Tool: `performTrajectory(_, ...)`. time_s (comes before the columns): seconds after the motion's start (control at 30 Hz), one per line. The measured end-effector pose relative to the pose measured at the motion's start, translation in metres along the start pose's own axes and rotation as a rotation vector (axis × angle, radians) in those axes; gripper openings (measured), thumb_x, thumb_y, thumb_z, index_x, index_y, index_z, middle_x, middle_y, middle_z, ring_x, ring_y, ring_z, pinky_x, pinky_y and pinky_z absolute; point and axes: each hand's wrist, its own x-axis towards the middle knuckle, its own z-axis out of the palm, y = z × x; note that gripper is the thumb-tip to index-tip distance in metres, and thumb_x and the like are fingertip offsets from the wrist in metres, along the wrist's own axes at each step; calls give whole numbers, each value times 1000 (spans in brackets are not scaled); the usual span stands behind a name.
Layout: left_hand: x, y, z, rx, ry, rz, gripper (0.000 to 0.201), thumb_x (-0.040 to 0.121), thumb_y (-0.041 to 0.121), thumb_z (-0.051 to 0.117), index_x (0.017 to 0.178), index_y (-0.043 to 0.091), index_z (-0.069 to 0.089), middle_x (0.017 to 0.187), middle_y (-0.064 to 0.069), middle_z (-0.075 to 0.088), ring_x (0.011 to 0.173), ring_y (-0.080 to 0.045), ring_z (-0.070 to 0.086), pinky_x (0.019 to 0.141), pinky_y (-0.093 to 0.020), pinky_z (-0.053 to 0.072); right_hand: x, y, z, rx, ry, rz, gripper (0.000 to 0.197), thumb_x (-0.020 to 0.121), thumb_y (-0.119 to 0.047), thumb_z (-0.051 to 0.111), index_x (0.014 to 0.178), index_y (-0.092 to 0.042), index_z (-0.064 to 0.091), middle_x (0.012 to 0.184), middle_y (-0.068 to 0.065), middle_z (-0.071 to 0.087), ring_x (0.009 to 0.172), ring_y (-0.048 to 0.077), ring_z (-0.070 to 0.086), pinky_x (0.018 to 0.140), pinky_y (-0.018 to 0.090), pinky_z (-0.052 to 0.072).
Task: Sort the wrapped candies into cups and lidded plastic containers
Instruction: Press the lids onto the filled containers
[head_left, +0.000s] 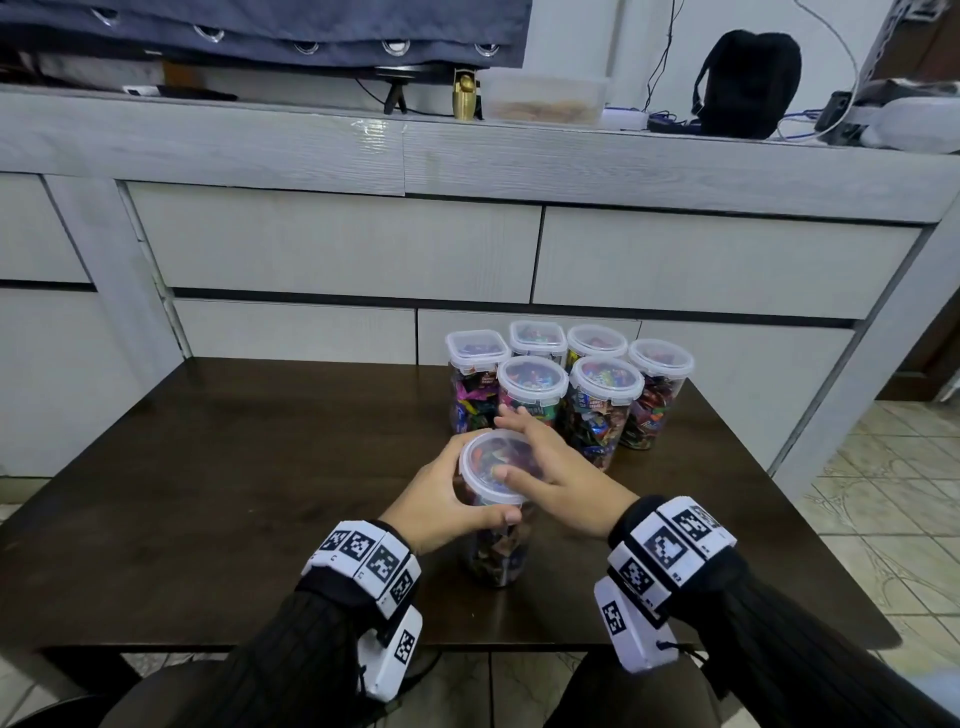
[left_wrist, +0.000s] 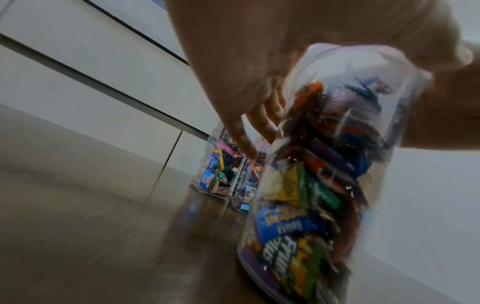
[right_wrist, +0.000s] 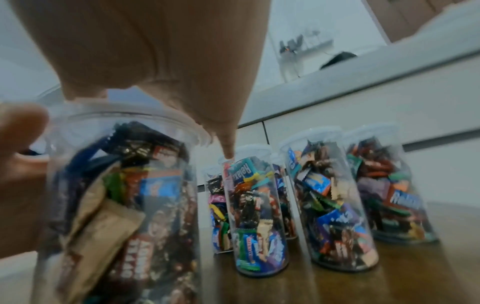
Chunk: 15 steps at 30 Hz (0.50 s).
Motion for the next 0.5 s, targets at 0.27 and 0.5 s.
performTrajectory(0.27,-12,-20,0,83,118,-39,92,45,60,89,123,46,40,128,18,53,117,3,52,103,-27,44,-6,17,-17,-24,134,60,35,88,-40,62,117,-20,58,105,-7,64,86,-3,58,73,14,43)
performTrajectory(0.5,-1,-18,12,32,-9,-32,96,48,54,92,132,38,48,130,12,59,123,-4,54,109,-40,42,13,-4,-12,-75,83,8,32,95,-28,54,126,-21,53,117,-2,58,108,9,53,94,26,42)
